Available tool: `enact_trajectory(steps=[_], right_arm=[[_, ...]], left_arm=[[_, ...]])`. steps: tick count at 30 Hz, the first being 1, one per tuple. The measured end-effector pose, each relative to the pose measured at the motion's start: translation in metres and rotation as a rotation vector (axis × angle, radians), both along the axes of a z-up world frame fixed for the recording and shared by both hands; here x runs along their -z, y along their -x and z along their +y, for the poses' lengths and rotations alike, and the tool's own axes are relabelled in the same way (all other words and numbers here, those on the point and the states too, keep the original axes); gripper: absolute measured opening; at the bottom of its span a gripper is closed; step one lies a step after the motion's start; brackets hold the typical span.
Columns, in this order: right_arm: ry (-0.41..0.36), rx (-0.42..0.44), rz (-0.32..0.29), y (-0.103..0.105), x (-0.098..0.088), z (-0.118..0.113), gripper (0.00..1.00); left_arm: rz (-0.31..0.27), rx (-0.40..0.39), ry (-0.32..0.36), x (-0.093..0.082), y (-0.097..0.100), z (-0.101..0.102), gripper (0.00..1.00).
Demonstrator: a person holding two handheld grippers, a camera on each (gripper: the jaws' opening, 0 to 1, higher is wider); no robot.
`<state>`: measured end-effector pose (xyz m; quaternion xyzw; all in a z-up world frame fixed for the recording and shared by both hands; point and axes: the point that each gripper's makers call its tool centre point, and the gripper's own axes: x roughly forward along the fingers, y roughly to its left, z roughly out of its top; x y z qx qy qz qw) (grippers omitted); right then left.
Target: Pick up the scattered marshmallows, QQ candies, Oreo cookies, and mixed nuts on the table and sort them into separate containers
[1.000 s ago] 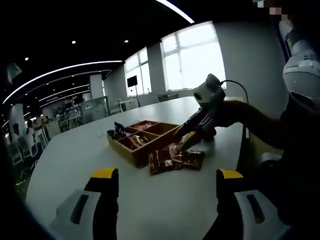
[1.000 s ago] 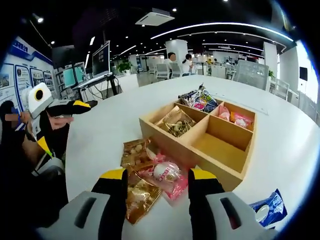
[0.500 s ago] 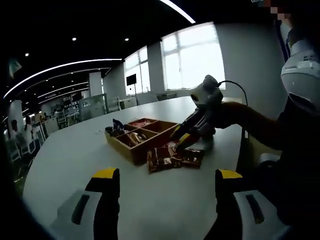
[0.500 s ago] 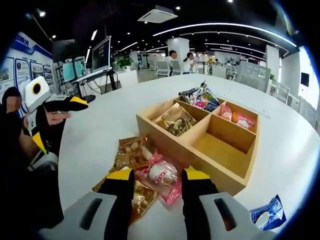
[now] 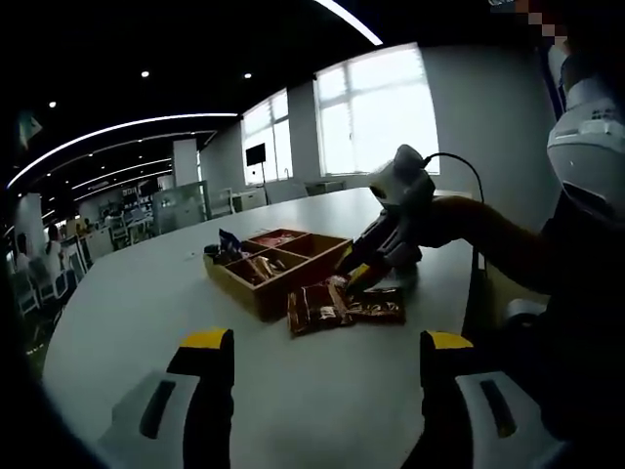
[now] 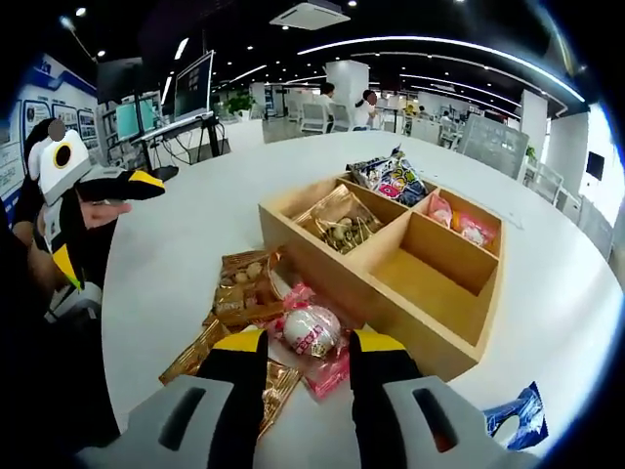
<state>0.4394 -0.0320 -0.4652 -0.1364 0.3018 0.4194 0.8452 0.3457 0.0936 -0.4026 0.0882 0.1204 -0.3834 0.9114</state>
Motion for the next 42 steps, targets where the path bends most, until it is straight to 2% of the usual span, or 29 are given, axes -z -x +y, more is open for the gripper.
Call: enact_trajectory(steps=[4,6,7,12,19,42], right_arm=[[0.064,-0.015,-0.043,-0.004,0.004,-0.004,0.22],[0.089,-0.026,-0.024,0.001,0.009,-0.006,0.17],[0.059,-0.020,-0.030,-0.001,0.007,-0.002,0.16],[0.065,-0.026,-0.035,-0.003,0.011,-0.001,0.14],[0.094,-0.035,-0.076,-0.007,0.009,-0.003,0.10],[0.056,-0.021,-0.116,0.001,-0.016,-0.013,0.08]], left_arm=[[0.003,0.004,-0.001,0.001,0.000,-0.001,0.81],[0.003,0.005,0.001,0.001,0.000,-0.002,0.81],[0.003,0.005,0.001,0.001,0.000,-0.002,0.81],[0.005,0.001,-0.002,0.002,0.000,-0.001,0.81],[0.003,0.000,-0.008,0.000,0.001,0.000,0.81],[-0.009,-0.009,-0.018,-0.006,0.005,0.000,0.80]])
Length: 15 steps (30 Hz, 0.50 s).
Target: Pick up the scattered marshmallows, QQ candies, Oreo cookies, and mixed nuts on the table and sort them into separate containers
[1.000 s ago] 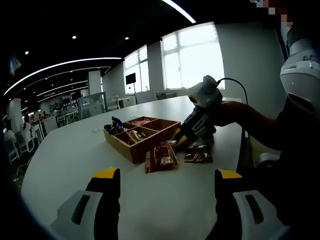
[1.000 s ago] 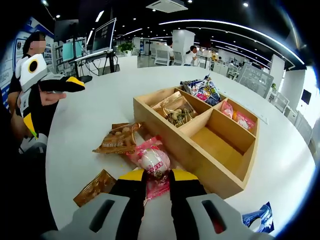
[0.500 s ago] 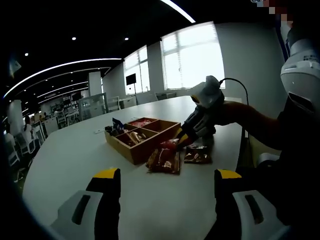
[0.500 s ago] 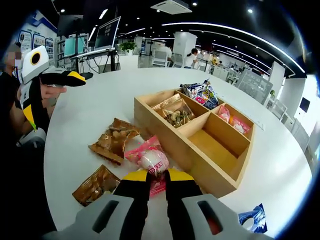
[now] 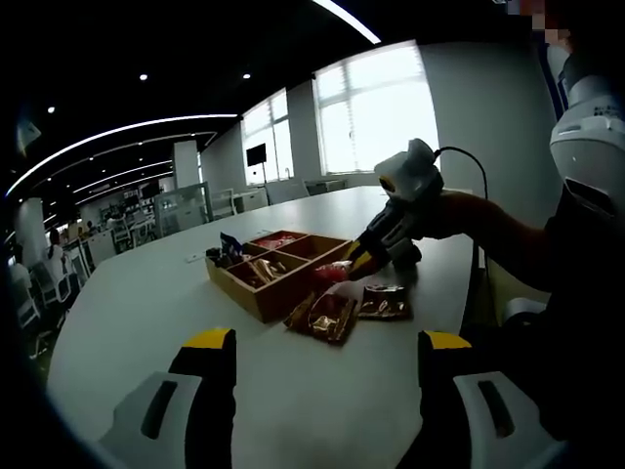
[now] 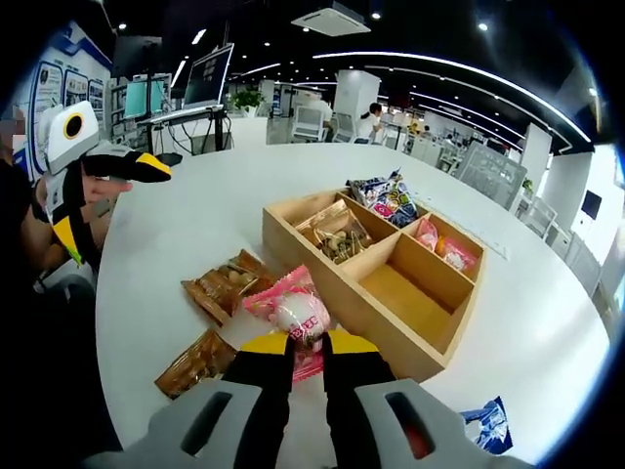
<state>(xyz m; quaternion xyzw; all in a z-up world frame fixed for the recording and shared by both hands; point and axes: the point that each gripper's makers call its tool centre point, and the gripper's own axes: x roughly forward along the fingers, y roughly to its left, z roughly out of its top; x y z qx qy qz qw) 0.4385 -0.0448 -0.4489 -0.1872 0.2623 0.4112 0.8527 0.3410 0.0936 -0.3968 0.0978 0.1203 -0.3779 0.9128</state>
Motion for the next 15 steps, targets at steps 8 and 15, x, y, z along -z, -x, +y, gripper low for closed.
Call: enact_trajectory(steps=[8,15], right_arm=[[-0.013,0.008,-0.009,0.005,-0.007,-0.005,0.08],[-0.025,0.023,-0.015,0.008,-0.013,-0.013,0.08]], left_arm=[[-0.003,-0.006,-0.005,-0.001,0.001,0.001,0.79],[-0.005,-0.001,-0.005,-0.002,0.004,-0.001,0.79]])
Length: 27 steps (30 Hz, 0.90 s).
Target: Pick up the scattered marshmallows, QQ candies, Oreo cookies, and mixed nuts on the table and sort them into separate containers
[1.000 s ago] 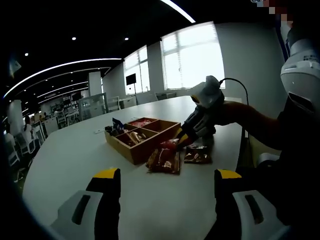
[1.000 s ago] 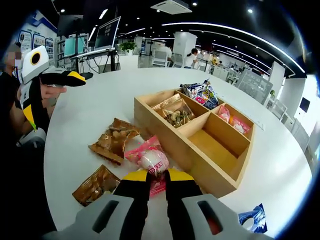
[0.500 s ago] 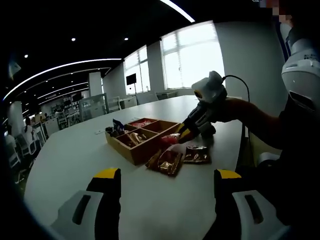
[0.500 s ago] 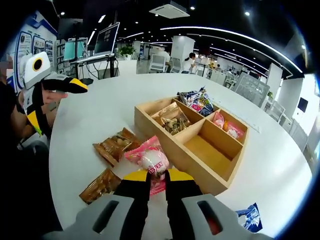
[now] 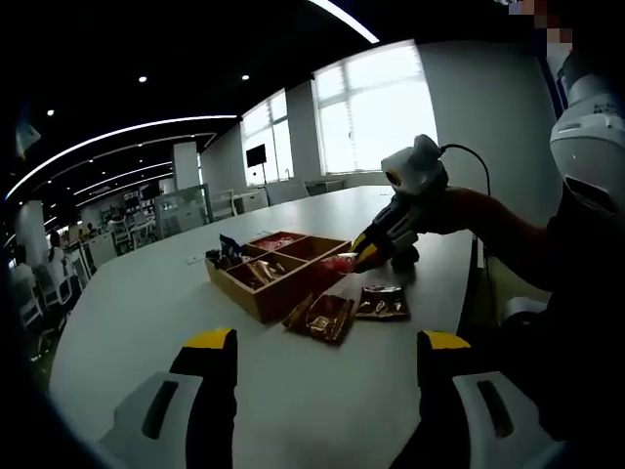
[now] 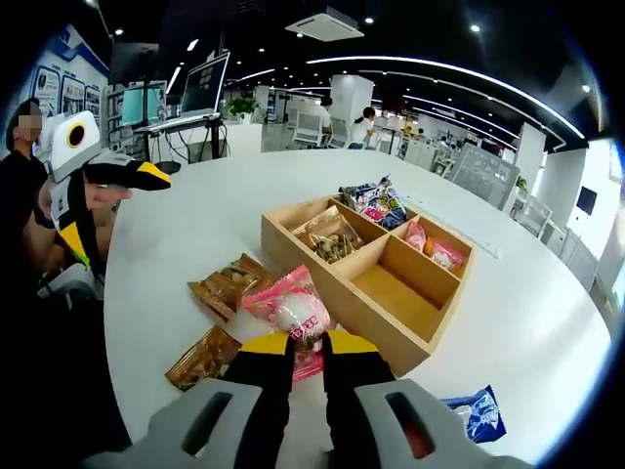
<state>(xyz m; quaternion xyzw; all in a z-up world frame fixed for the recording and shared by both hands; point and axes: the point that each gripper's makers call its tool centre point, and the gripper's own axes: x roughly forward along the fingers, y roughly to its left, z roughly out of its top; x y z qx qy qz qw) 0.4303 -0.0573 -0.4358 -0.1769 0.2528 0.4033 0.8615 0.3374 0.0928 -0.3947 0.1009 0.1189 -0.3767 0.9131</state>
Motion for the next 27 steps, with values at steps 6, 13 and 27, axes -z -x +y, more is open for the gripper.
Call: enact_trajectory(steps=[6,13,27], right_arm=[[-0.026,0.012,-0.007,0.002,-0.008,-0.006,0.08],[-0.041,0.037,-0.027,0.005,-0.019,-0.018,0.08],[-0.059,0.083,-0.054,0.003,-0.032,-0.038,0.08]], left_arm=[[0.002,0.001,0.004,-0.001,0.001,0.000,0.79],[0.000,0.003,0.006,-0.002,0.002,-0.001,0.79],[-0.002,-0.001,-0.001,-0.003,0.002,0.000,0.79]])
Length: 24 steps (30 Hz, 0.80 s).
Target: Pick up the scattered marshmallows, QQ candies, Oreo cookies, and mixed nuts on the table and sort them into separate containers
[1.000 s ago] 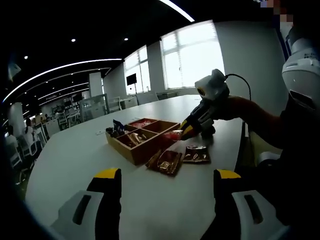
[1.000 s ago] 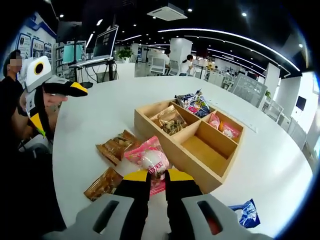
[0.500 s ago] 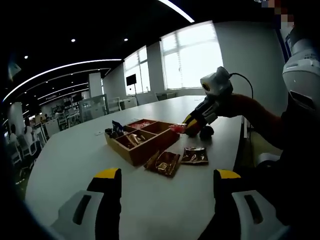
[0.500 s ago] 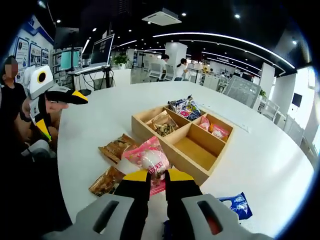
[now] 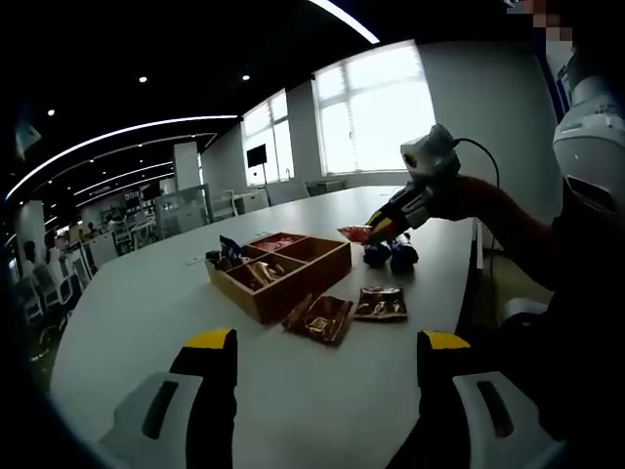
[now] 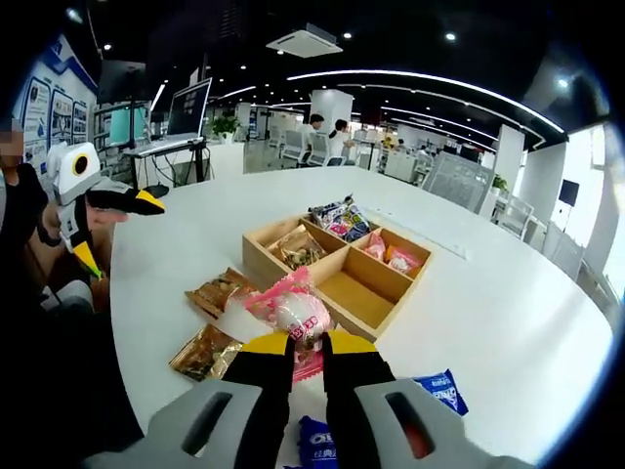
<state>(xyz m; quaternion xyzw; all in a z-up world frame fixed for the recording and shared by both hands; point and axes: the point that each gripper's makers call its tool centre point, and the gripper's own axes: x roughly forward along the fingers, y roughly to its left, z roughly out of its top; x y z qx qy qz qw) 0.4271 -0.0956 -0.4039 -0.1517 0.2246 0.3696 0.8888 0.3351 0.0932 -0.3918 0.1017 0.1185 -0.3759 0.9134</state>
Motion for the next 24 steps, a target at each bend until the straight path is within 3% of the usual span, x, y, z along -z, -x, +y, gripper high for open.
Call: enact_trajectory(steps=[24], right_arm=[[0.001,0.022,-0.014,-0.0045,-0.0059,-0.0066,0.08]], left_arm=[[-0.010,-0.004,-0.002,-0.0033,0.0003,0.0017,0.79]])
